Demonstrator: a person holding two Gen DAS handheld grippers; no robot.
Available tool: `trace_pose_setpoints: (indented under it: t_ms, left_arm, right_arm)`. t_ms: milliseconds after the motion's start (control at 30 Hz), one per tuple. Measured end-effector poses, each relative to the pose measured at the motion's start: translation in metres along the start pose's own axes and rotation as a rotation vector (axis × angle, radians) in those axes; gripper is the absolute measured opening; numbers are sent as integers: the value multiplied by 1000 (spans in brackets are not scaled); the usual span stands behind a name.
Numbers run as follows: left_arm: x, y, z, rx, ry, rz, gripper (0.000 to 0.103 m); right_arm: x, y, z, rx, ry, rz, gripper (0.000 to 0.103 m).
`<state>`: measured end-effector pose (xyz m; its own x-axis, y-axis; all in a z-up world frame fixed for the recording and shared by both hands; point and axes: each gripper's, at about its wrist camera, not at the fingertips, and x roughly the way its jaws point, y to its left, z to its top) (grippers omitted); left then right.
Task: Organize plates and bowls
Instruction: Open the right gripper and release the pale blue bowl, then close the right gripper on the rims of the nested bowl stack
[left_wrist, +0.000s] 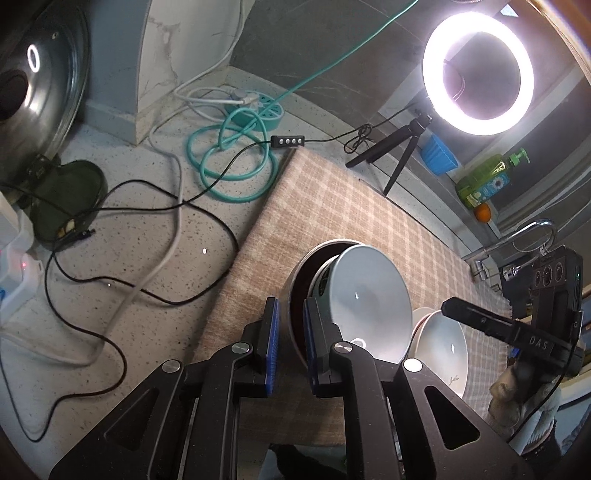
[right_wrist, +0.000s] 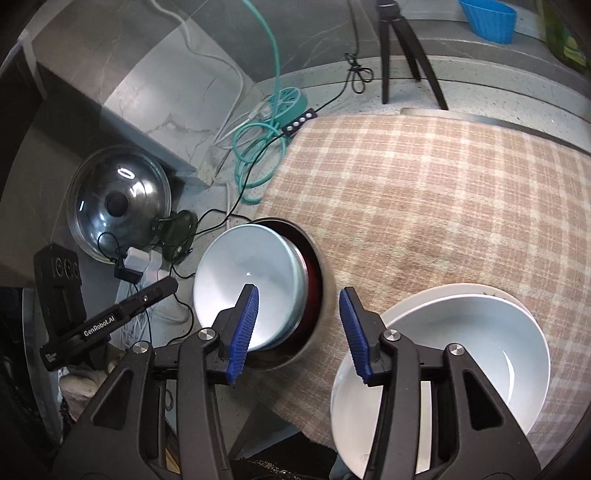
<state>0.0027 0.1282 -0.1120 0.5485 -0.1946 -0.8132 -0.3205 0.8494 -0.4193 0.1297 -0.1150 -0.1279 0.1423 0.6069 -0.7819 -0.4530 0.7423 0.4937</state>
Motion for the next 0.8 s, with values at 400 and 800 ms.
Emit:
trace_pose_setpoints:
  t_ms: [400,800]
  left_arm:
    - [16,4,-6,-35,39,-43,12]
    - [27,5,-5,-29,71,-39,11]
  right_arm:
    - [9,-28,-3,88,9,-2,47]
    - [31,-18,-4,54,59,-30,29]
